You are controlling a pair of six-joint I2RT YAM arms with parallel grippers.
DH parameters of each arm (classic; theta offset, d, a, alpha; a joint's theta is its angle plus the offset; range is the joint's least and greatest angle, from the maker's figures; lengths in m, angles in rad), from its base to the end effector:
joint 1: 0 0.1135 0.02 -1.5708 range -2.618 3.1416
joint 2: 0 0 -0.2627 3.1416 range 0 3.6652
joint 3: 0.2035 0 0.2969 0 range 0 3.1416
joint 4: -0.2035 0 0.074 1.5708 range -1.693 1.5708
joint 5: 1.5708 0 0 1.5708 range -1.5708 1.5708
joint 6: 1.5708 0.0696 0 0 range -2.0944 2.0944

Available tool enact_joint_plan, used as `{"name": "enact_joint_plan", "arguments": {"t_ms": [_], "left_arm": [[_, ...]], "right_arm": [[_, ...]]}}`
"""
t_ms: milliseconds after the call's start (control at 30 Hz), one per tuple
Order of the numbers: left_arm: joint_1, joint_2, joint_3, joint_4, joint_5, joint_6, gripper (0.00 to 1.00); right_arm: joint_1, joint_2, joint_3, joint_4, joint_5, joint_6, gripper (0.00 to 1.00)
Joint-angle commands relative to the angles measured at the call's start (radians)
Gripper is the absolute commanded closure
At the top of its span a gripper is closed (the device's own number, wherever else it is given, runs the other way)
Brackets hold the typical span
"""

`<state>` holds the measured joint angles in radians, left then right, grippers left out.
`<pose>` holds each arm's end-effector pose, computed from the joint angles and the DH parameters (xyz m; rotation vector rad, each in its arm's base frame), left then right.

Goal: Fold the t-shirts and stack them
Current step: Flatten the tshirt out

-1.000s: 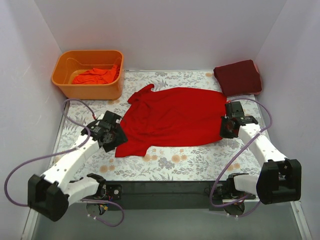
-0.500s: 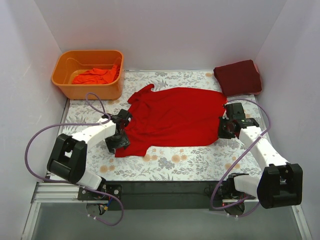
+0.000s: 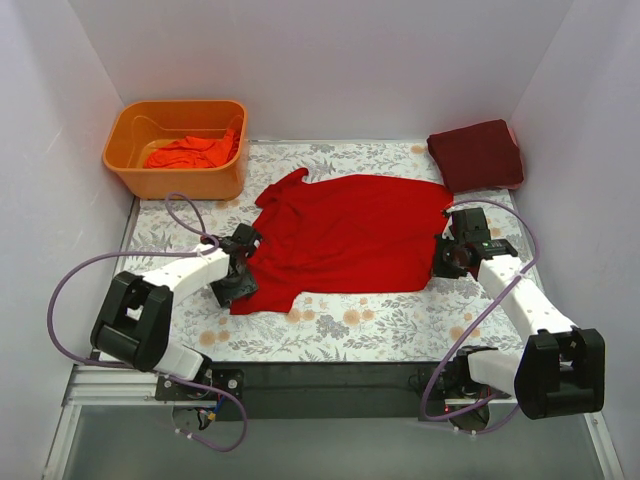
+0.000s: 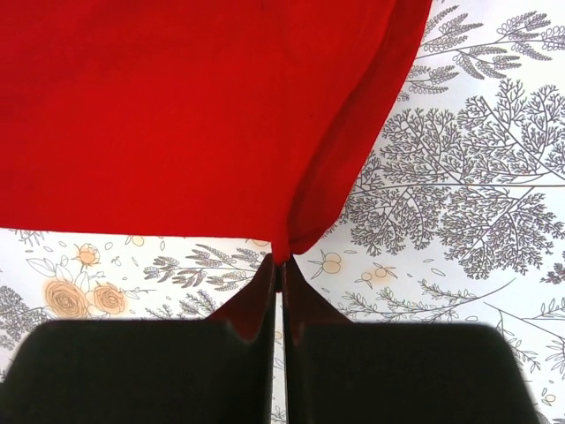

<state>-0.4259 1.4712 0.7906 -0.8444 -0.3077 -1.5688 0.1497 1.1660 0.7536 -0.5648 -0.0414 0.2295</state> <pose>0.2492 -0.0899 0.0984 -1.5514 2.3940 0.1851 0.2836 0.0457 0.1744 0.0859 2.5576 0.1995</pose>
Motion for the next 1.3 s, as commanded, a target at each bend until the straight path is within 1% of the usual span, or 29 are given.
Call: {"name": "enact_joint_plan", "arguments": {"t_ms": [0, 33, 67, 167, 200, 267, 300, 333, 400, 500, 533, 567, 633, 667, 700, 733, 767, 800, 833, 933, 967, 1000, 1067, 1100, 1167, 1200, 1233, 1267], "left_arm": [[0.032, 0.037, -0.079, 0.068, -0.007, -0.05, 0.52], [0.042, 0.038, -0.083, 0.076, 0.002, -0.048, 0.54], [0.05, 0.044, -0.09, 0.085, 0.01, -0.043, 0.6], [0.076, 0.058, -0.114, 0.103, 0.038, -0.037, 0.71], [0.087, 0.06, -0.126, 0.108, 0.045, -0.034, 0.72], [0.105, 0.06, -0.14, 0.126, 0.068, -0.024, 0.82], [0.111, 0.054, -0.145, 0.131, 0.071, -0.022, 0.94], [0.116, 0.049, -0.143, 0.13, 0.068, -0.02, 1.0], [0.121, 0.032, -0.131, 0.117, 0.058, -0.011, 1.0], [0.121, -0.029, -0.051, 0.038, 0.006, -0.011, 1.0], [0.121, -0.084, -0.022, -0.014, -0.011, -0.008, 1.0], [0.121, -0.11, 0.054, -0.04, -0.028, -0.005, 1.0], [0.121, -0.164, 0.148, -0.115, -0.114, 0.018, 1.0], [0.122, -0.198, 0.248, -0.14, -0.154, 0.029, 1.0], [0.124, -0.206, 0.312, -0.166, -0.219, 0.038, 1.0], [0.124, -0.213, 0.369, -0.214, -0.256, 0.064, 1.0], [0.124, -0.218, 0.488, -0.235, -0.286, 0.073, 1.0], [0.124, -0.221, 0.542, -0.269, -0.339, 0.082, 1.0], [0.124, -0.226, 0.591, -0.28, -0.358, 0.105, 1.0], [0.124, -0.264, 0.789, -0.3, -0.418, 0.141, 1.0], [0.124, -0.293, 0.832, -0.303, -0.435, 0.166, 1.0], [0.124, -0.31, 0.925, -0.305, -0.445, 0.174, 1.0], [0.124, -0.354, 0.99, -0.286, -0.478, 0.194, 1.0], [0.124, -0.415, 1.012, -0.263, -0.487, 0.229, 1.0], [0.124, -0.506, 0.986, -0.116, -0.49, 0.289, 1.0], [0.124, -0.591, 0.971, -0.005, -0.488, 0.343, 1.0], [0.124, -0.627, 0.948, 0.048, -0.484, 0.366, 1.0], [0.124, -0.673, 0.943, 0.127, -0.452, 0.419, 1.0]], "right_arm": [[-0.009, -0.031, -0.013, 0.034, -0.028, -0.01, 0.99], [-0.007, -0.032, -0.013, 0.034, -0.028, -0.012, 0.99], [-0.009, -0.034, -0.014, 0.034, -0.026, -0.012, 0.99], [-0.007, -0.037, -0.016, 0.034, -0.025, -0.012, 0.99], [-0.007, -0.037, -0.016, 0.034, -0.023, -0.012, 0.99], [-0.007, -0.037, -0.016, 0.034, -0.018, -0.012, 0.99], [-0.007, -0.038, -0.014, 0.032, -0.017, -0.012, 0.99], [-0.007, -0.039, -0.014, 0.032, -0.012, -0.012, 0.99], [-0.007, -0.04, -0.008, 0.032, -0.009, -0.012, 0.99], [-0.01, -0.051, 0.009, 0.022, 0.005, -0.01, 0.99], [-0.01, -0.055, 0.032, 0.017, 0.014, -0.009, 0.99], [-0.012, -0.061, 0.044, 0.011, 0.02, -0.007, 0.99], [-0.016, -0.087, 0.096, -0.007, 0.037, 0.001, 0.99], [-0.019, -0.097, 0.119, -0.013, 0.067, 0.002, 0.99], [-0.021, -0.11, 0.142, -0.029, 0.08, 0.004, 0.99], [-0.022, -0.117, 0.163, -0.036, 0.099, 0.005, 0.99], [-0.027, -0.129, 0.214, -0.043, 0.107, 0.008, 0.99], [-0.029, -0.135, 0.239, -0.059, 0.118, 0.008, 0.99], [-0.03, -0.143, 0.298, -0.066, 0.135, 0.005, 0.99], [-0.032, -0.18, 0.4, -0.107, 0.161, -0.01, 0.99], [-0.032, -0.204, 0.474, -0.115, 0.164, -0.028, 0.99], [-0.032, -0.216, 0.509, -0.122, 0.166, -0.044, 0.99], [-0.033, -0.247, 0.579, -0.144, 0.167, -0.085, 0.99], [-0.032, -0.276, 0.639, -0.153, 0.167, -0.097, 0.99], [-0.032, -0.324, 0.697, -0.165, 0.17, -0.123, 0.99], [-0.032, -0.337, 0.748, -0.171, 0.175, -0.125, 0.99], [-0.03, -0.354, 0.768, -0.173, 0.182, -0.13, 0.99], [-0.029, -0.38, 0.806, -0.175, 0.187, -0.131, 0.99]]}}
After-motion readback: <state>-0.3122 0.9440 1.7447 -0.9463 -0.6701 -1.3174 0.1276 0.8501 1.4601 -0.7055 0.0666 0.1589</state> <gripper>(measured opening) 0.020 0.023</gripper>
